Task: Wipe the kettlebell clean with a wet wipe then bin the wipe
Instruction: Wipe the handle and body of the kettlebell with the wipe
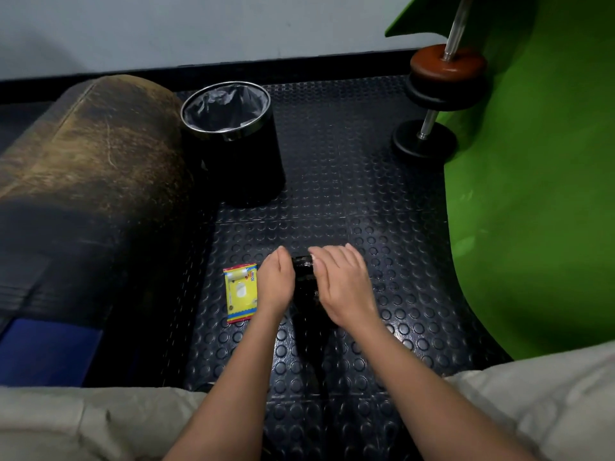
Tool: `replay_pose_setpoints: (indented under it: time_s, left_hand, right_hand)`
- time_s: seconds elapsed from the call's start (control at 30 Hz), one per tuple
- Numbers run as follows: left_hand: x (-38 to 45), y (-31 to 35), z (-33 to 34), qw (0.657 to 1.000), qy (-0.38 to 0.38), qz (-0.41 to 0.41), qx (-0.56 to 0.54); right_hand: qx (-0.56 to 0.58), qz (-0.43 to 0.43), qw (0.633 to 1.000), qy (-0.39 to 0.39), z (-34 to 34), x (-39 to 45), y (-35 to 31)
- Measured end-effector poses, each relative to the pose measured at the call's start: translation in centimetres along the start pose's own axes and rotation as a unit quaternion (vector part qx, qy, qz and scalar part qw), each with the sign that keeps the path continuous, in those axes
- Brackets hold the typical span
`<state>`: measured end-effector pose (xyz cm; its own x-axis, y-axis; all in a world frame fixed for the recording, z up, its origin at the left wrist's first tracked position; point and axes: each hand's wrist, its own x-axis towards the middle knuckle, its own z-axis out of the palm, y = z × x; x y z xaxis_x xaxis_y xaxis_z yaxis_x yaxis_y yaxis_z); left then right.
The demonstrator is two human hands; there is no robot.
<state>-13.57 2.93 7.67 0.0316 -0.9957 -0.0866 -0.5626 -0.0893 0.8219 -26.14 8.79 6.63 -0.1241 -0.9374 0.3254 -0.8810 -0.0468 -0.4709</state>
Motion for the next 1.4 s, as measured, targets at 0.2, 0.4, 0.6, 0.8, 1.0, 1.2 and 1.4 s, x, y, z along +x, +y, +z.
replay_pose_setpoints:
  time_s: [0.2,0.4,0.6,0.8,1.0,1.2,1.4]
  left_hand:
    - [0.0,0.0,0.1,1.000,0.005,-0.005,0.005]
    - [-0.1,0.2,0.0,1.000,0.001,-0.010,0.001]
    - [-0.1,0.4,0.0,1.000,-0.001,-0.013,0.010]
    - [0.0,0.3,0.1,1.000,0.003,-0.010,0.017]
    - [-0.1,0.0,0.1,1.000,0.006,-0.010,-0.005]
    - [-0.1,0.1,0.2,1.000,0.008,-0.024,-0.007]
    - [-0.1,0.2,0.1,1.000,0.004,-0.027,-0.011]
  right_hand:
    - [0.119,0.133,0.983,0.046,0.2,-1.1,2.2]
    - [0.341,0.428,0.836,-0.039,-1.6,1.7,1.6]
    - [0.223,0.348,0.910,-0.041,-2.6,2.2,0.4]
    - [0.053,0.131,0.990,0.001,-0.5,1.1,-1.5]
    - [0.107,0.084,0.989,0.051,0.5,-0.9,0.4]
    - [0.176,0.162,0.967,0.090,0.7,-1.8,1.5]
    - [0.224,0.338,0.914,-0.024,-0.8,1.9,0.9]
